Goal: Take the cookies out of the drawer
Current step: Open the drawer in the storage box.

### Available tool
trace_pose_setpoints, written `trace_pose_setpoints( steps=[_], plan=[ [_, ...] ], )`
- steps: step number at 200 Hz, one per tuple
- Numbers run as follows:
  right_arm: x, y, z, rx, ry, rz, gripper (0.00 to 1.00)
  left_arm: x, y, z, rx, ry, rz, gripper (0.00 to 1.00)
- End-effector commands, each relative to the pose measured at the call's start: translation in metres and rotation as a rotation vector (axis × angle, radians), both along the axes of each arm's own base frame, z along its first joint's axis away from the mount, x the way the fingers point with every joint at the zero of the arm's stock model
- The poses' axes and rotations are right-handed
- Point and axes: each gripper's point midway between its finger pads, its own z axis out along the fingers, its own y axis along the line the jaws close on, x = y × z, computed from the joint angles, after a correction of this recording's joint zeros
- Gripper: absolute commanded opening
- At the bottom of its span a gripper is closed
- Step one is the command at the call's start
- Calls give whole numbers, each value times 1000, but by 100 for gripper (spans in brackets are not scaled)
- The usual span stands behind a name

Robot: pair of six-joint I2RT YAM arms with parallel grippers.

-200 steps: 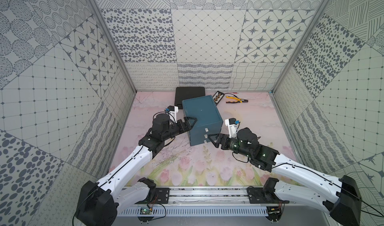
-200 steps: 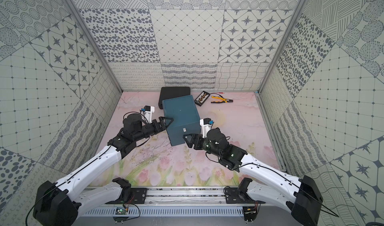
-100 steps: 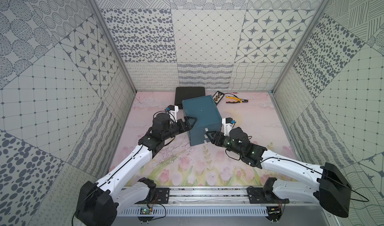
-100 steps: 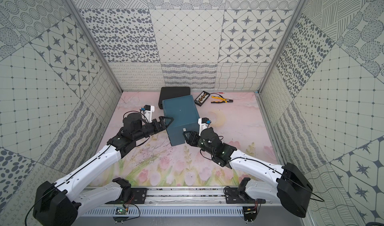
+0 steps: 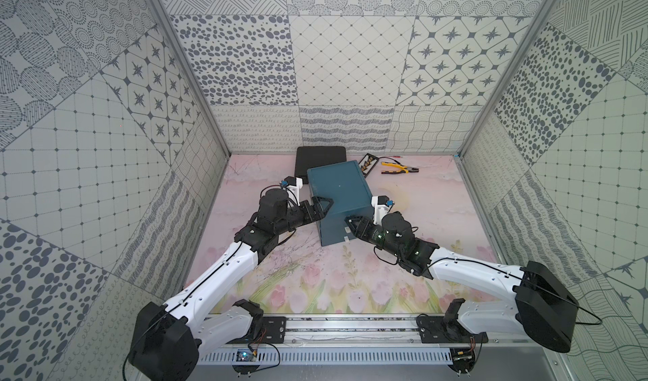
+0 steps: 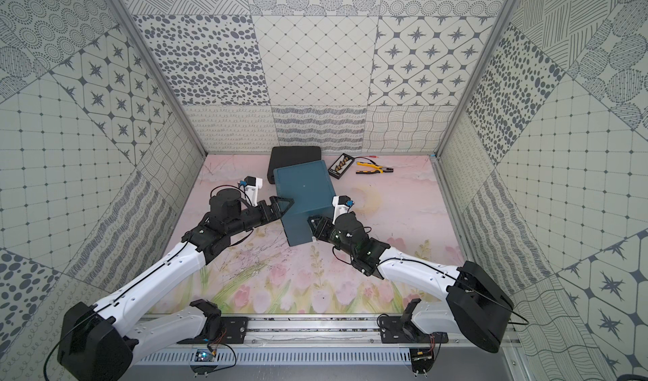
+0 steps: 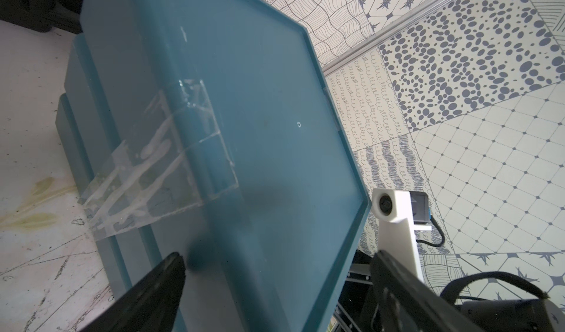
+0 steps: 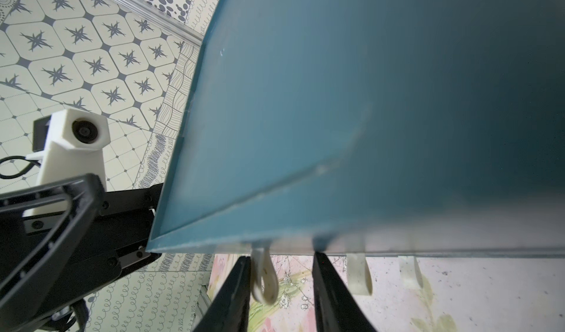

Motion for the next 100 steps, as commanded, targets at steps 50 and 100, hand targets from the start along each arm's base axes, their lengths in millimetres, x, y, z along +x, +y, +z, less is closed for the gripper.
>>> trace_pose_setpoints(
  steps=[50, 100],
  plan=[
    [10, 3, 20, 25, -60, -19, 24, 2, -4, 6, 18, -23, -20, 99],
    [7, 5, 25, 11, -72, 3, 7, 3, -8, 4, 14, -11, -29, 99]
  ],
)
